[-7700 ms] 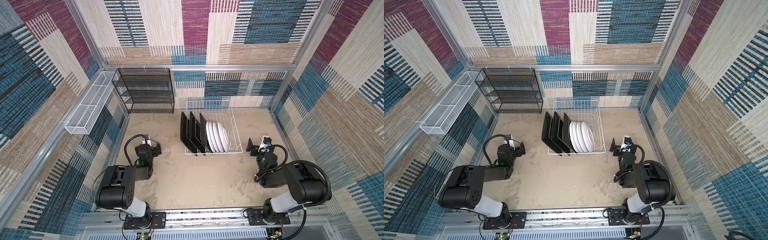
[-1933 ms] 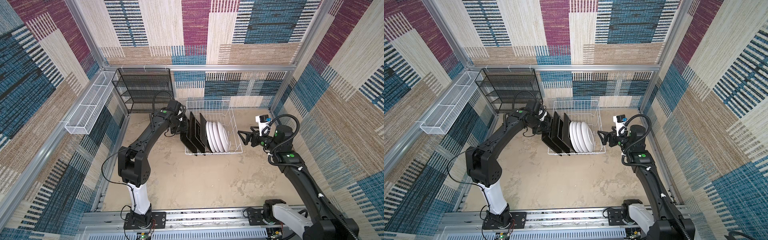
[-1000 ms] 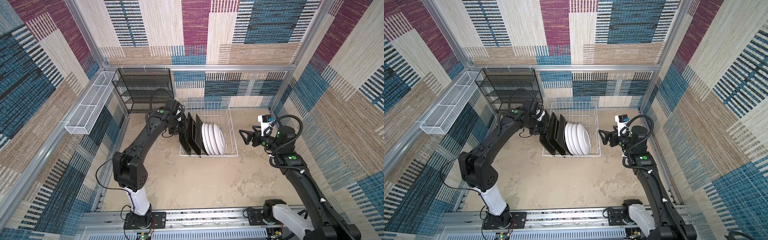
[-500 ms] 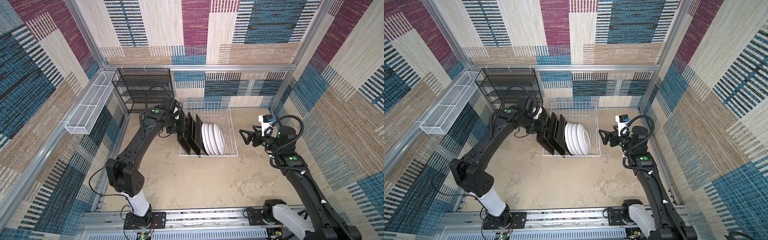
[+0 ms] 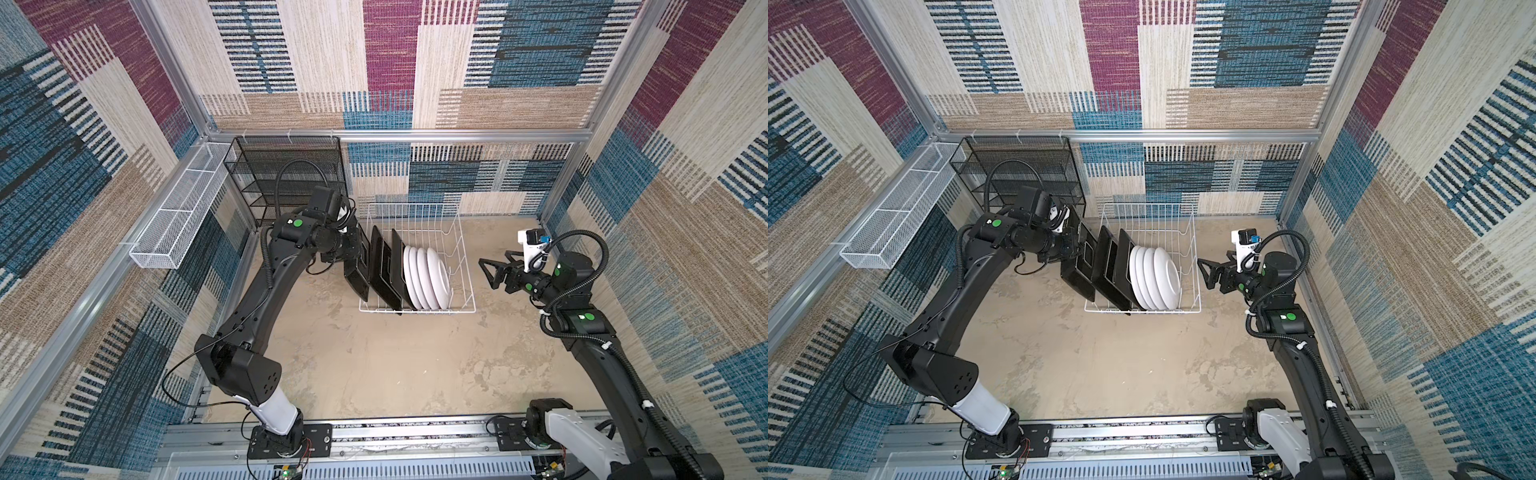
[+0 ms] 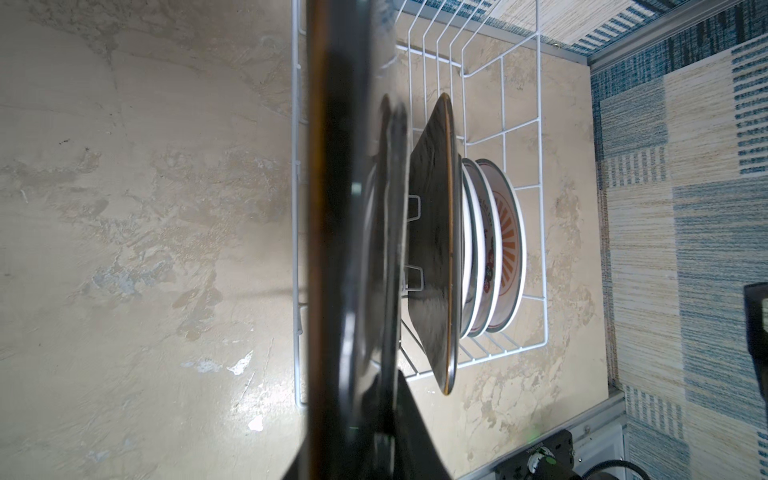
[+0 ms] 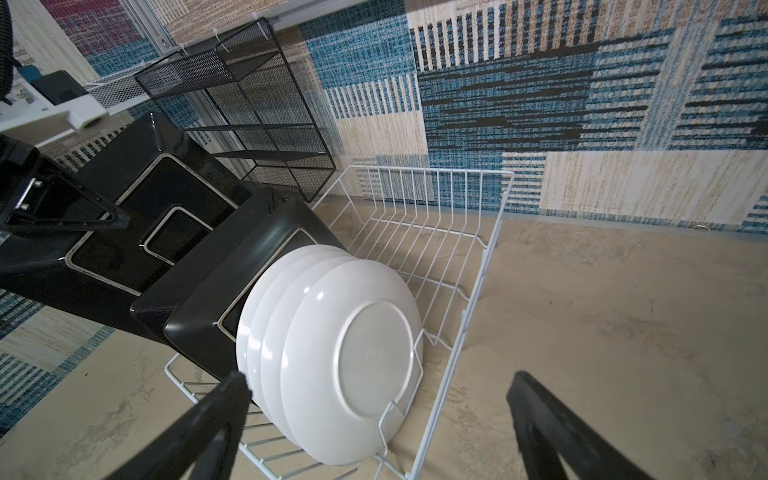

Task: Unload the plates from the dish rack
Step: 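Lift the black plate up out of the rack with the left gripper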

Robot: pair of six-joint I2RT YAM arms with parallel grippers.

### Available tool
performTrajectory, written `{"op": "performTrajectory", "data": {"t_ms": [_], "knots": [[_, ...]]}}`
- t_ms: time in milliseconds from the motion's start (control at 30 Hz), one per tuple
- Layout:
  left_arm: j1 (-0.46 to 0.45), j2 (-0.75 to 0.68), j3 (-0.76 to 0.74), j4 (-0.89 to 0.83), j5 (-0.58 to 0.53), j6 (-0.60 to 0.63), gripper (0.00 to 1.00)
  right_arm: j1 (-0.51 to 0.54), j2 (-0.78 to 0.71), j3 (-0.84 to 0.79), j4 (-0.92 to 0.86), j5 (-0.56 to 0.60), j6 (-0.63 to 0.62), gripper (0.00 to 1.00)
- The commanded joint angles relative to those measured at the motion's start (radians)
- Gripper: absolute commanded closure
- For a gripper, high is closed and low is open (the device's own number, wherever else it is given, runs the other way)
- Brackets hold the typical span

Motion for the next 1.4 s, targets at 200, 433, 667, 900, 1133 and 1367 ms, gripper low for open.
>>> {"op": "performTrajectory", "data": {"t_ms": [200, 433, 667, 900, 1133, 1367], "knots": [[0.01, -0.046, 0.059, 0.036, -0.041, 0.058, 1.0, 0.002, -0.011, 0.013, 0.001, -0.008, 0.019, 0.01], [0.014, -0.069, 0.139, -0.017, -0.104, 0.097, 1.0, 0.001, -0.014, 0.027, -0.01, -0.022, 0.036, 0.01], [0.01, -0.097, 0.202, -0.016, -0.116, 0.266, 1.0, 0.001, 0.031, 0.068, -0.004, -0.07, 0.099, 0.01], [-0.019, -0.109, 0.26, -0.011, -0.146, 0.424, 1.0, 0.001, 0.087, 0.119, -0.034, -0.114, 0.182, 0.01], [-0.09, -0.119, 0.223, 0.029, -0.249, 0.57, 1.0, 0.002, 0.124, 0.174, 0.013, -0.219, 0.349, 0.01], [-0.198, -0.16, 0.088, 0.197, -0.397, 0.752, 1.0, 0.002, 0.2, 0.302, -0.04, -0.298, 0.503, 0.0]]}}
